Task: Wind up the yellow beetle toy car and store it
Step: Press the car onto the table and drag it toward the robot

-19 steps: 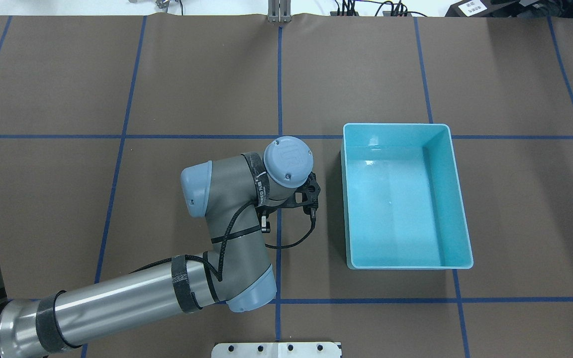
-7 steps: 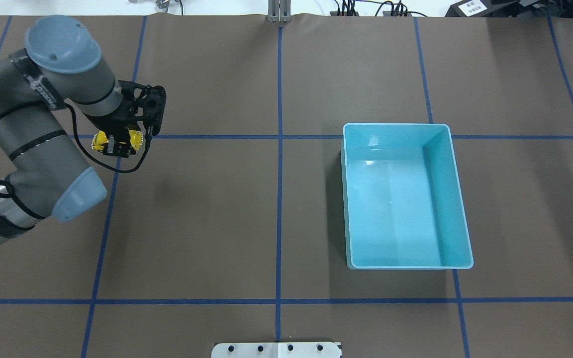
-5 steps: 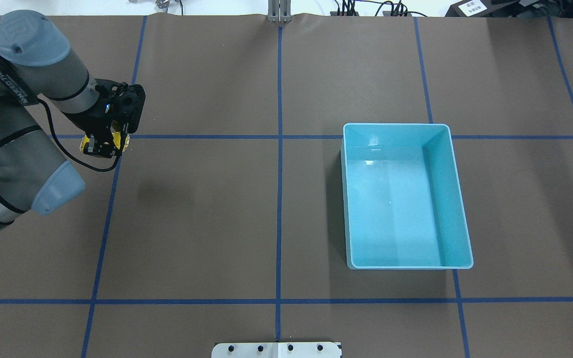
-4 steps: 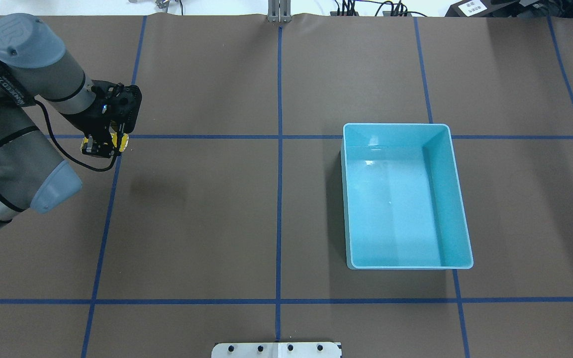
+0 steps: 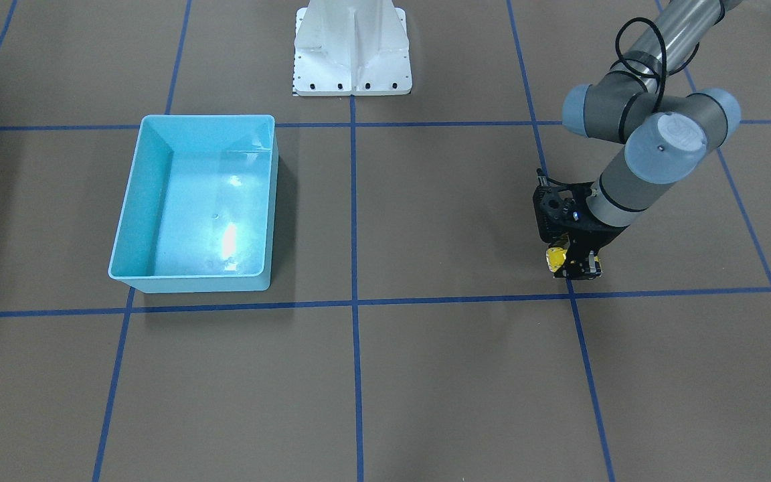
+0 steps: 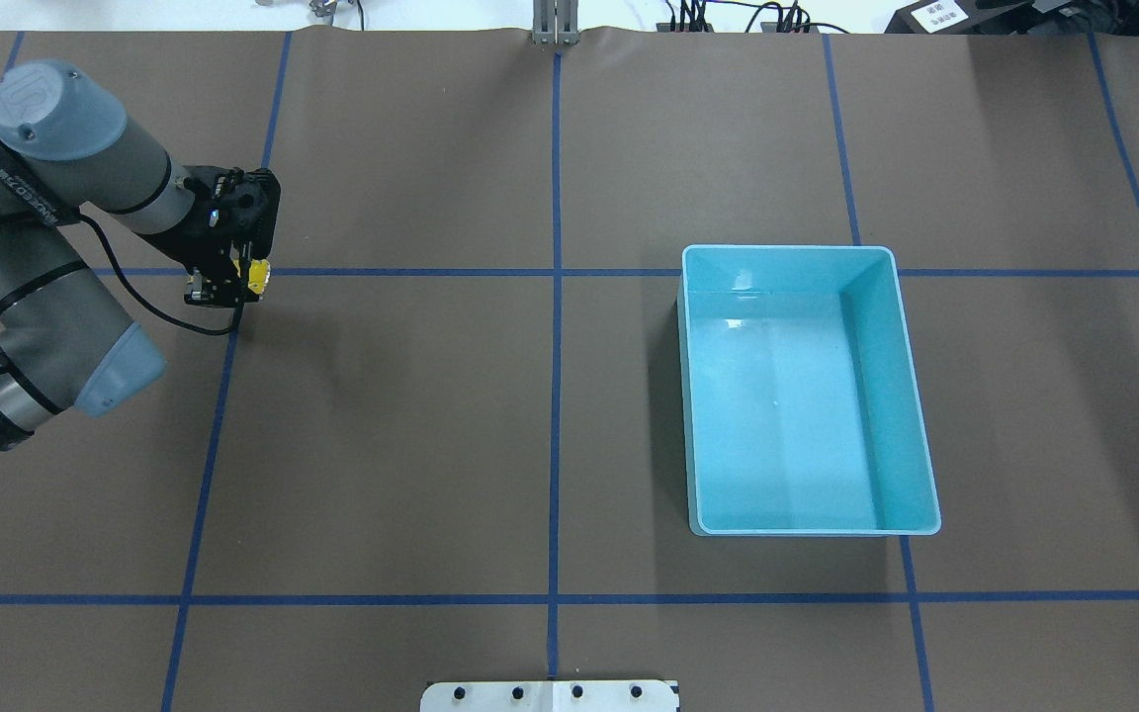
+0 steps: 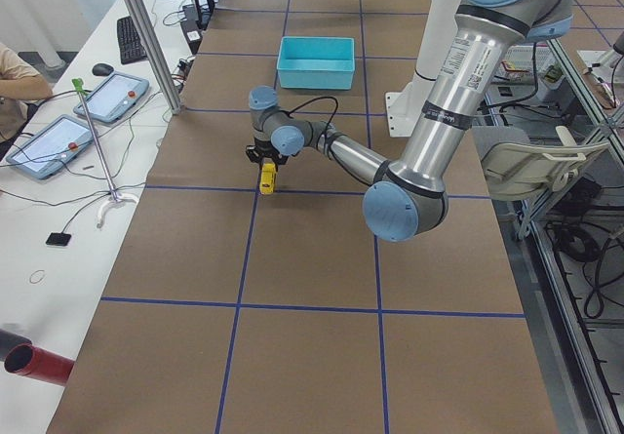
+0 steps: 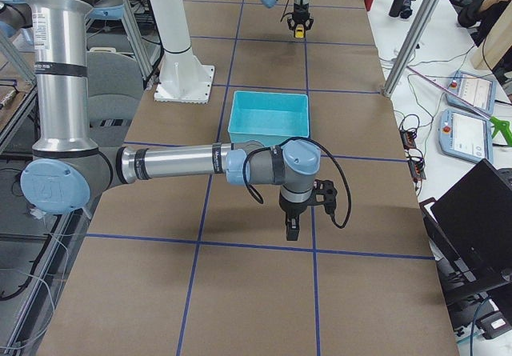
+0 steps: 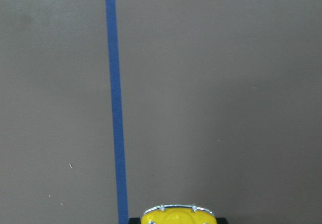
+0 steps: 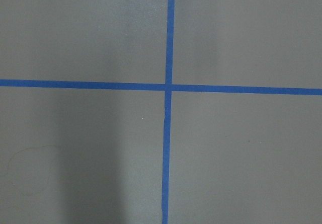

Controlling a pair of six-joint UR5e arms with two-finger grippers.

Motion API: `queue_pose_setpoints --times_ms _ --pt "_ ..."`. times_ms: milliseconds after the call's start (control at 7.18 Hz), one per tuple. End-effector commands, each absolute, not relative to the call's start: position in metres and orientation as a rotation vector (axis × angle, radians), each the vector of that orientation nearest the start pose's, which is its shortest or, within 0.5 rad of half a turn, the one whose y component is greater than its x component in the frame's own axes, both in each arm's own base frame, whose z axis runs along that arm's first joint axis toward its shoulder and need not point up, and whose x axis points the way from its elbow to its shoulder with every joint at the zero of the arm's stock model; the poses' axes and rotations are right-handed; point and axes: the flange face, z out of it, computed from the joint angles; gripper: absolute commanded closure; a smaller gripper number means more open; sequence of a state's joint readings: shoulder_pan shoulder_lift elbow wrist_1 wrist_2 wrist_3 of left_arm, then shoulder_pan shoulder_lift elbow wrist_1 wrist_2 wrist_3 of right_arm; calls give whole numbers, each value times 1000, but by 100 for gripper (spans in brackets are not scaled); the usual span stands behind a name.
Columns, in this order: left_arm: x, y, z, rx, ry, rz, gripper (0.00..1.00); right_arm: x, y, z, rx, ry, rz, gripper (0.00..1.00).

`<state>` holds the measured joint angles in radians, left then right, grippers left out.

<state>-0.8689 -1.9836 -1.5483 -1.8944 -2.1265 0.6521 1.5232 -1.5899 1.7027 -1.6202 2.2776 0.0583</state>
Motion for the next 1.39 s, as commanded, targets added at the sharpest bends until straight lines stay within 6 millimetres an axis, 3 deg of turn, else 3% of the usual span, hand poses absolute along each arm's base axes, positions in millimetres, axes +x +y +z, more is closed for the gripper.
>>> queue_pose_setpoints --times_ms 0,1253 --pt "375 -561 408 784 612 1460 100 45 -489 612 23 -709 -12 0" --pt "390 -553 415 800 664 1495 100 45 -489 613 21 -709 -13 0"
